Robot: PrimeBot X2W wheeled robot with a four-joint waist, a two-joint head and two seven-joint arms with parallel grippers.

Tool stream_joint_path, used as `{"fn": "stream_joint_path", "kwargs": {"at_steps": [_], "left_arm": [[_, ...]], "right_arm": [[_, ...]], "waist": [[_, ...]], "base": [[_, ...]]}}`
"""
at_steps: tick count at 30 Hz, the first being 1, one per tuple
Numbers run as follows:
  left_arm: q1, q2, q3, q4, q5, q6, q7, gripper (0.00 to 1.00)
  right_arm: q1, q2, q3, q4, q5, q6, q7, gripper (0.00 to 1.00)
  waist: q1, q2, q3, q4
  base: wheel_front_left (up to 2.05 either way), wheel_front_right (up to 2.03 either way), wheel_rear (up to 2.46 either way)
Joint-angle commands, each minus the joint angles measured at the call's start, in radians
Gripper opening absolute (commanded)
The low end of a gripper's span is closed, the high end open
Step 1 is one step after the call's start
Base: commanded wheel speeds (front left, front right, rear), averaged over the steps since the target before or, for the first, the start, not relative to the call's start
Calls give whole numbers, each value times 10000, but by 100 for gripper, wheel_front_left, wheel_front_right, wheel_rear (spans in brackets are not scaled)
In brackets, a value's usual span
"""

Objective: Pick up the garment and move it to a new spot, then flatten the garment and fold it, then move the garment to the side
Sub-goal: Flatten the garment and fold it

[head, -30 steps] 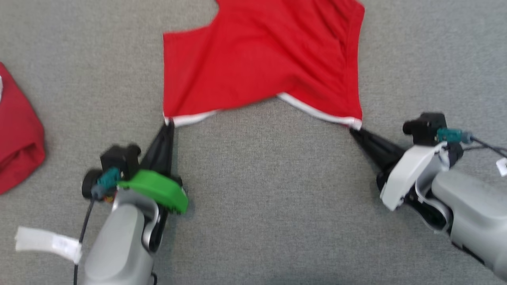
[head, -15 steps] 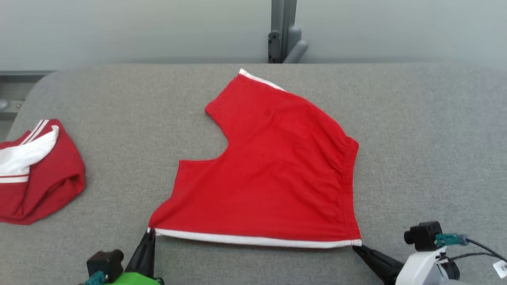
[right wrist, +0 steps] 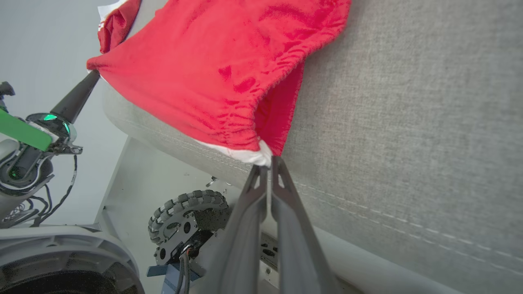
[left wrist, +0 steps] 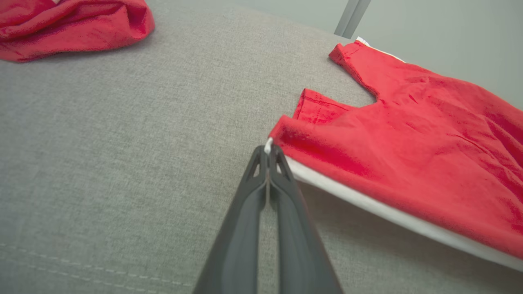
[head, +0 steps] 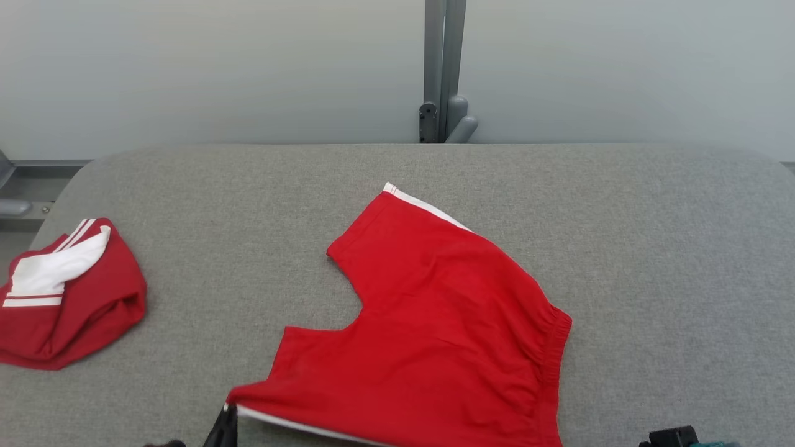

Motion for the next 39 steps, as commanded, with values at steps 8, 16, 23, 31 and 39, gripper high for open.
{"fn": "stream_joint_path", "kwargs": {"at_steps": [8,16,23,31,39], "left_arm": [[-2741,702,-686,-443,313,25,-7,0],[-6478,851,-1575,1418,669,25,-8,0],[-8809,591,-1818,3268,1210,71,-7,0],[-10168,557,-2061,4545,1802,267,-7,0],[-11083,629,-2129,4912,2185,474,-7,0]], "right_arm": [[-428,440,-1993,-1139,2016,-7,-2,0],[-1486,1007,-3345,-1542,2739,-6,71,0],[-2270,1549,-3935,-1593,2682,-4,150,0],[-2544,1888,-4316,-1382,2247,-4,55,0],[-2448,2283,-4686,-1451,1873,-4,2,0]], "waist": [[1,87,1065,-530],[1,87,2760,-1288],[1,87,3999,-1819],[1,87,4741,-2150],[1,87,5086,-2300]], "base": [[0,0,0],[0,0,0],[0,0,0],[0,0,0],[0,0,0]]}}
